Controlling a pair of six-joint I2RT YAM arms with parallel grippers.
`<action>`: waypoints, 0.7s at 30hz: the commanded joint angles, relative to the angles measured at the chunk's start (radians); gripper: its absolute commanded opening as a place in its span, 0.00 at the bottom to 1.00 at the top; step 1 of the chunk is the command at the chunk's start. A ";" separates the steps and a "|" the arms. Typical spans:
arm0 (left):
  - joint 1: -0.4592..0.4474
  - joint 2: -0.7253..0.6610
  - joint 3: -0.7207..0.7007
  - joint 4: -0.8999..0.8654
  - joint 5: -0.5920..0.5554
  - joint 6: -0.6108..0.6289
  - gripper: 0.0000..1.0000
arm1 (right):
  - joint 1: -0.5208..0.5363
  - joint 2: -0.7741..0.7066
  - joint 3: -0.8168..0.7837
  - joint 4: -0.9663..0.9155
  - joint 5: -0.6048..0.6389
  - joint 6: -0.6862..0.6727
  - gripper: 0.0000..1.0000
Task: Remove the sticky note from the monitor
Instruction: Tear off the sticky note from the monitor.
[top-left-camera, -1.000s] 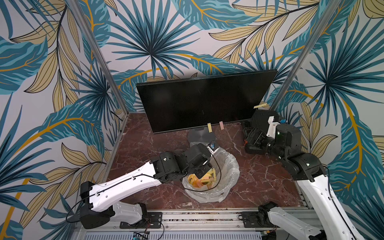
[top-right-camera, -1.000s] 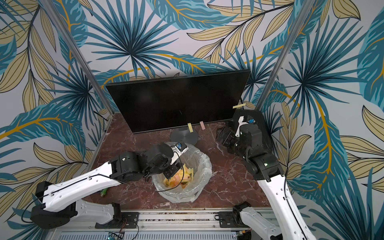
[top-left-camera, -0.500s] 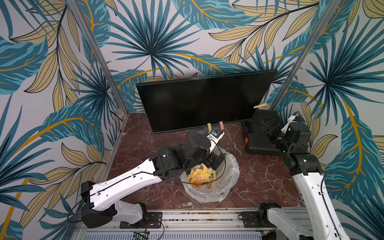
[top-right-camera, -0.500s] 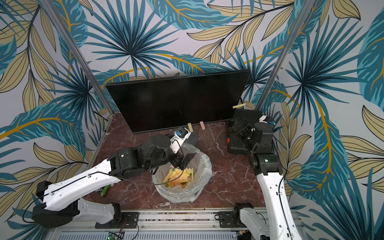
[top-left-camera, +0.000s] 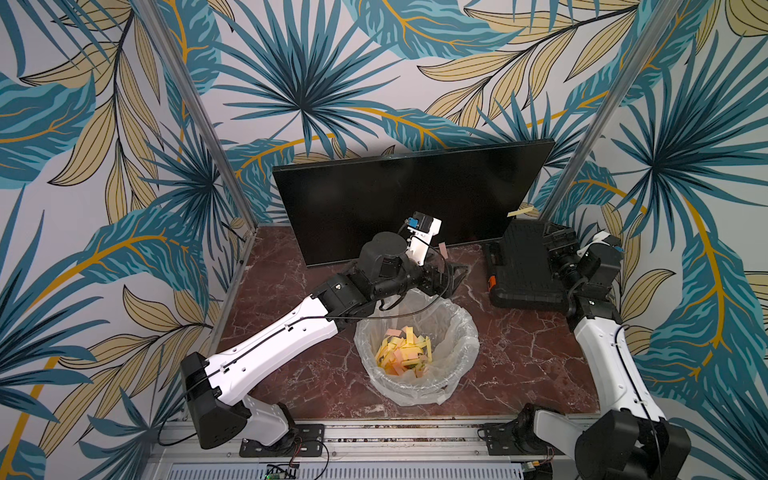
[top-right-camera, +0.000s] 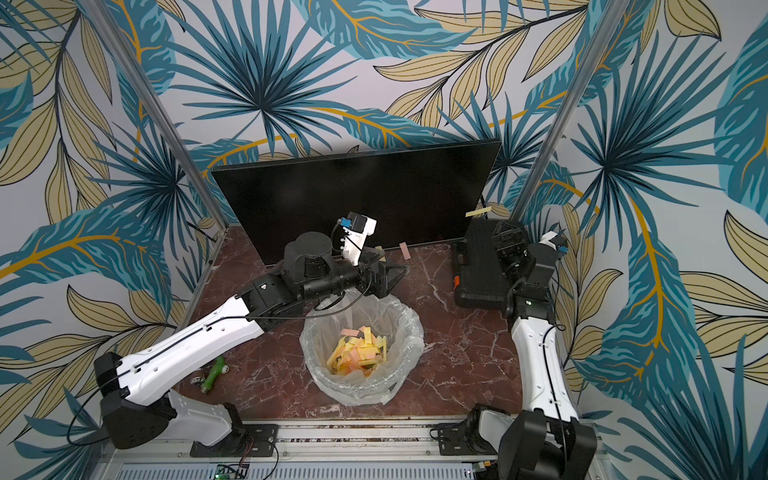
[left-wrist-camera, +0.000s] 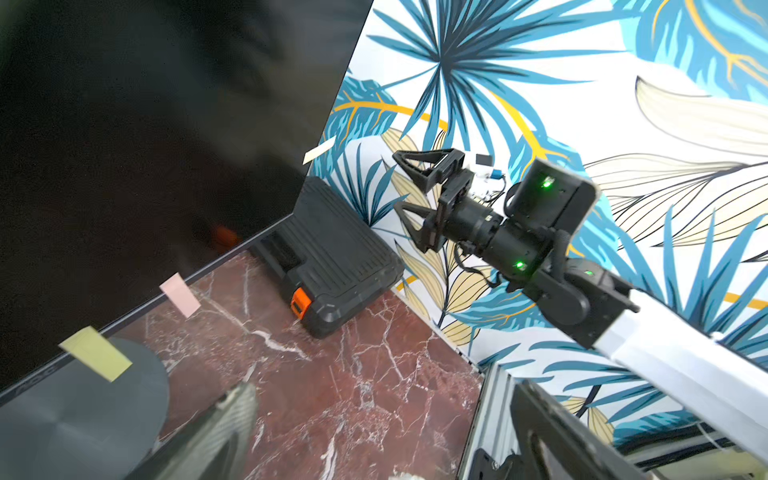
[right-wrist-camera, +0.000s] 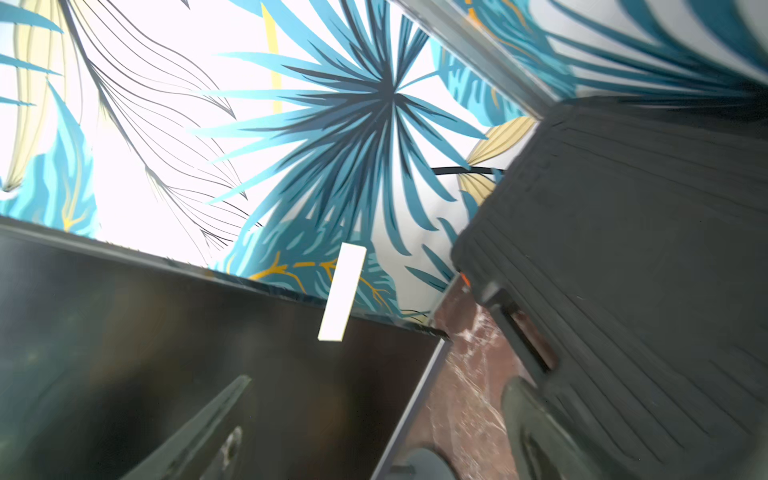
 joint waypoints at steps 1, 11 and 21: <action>0.002 0.010 -0.008 0.094 0.066 -0.044 1.00 | -0.010 0.064 -0.013 0.223 -0.075 0.064 0.95; 0.002 0.022 -0.023 0.101 0.080 -0.051 1.00 | -0.010 0.277 0.073 0.421 -0.126 0.119 0.93; 0.000 0.048 -0.022 0.120 0.110 -0.067 1.00 | -0.011 0.384 0.137 0.467 -0.162 0.148 0.93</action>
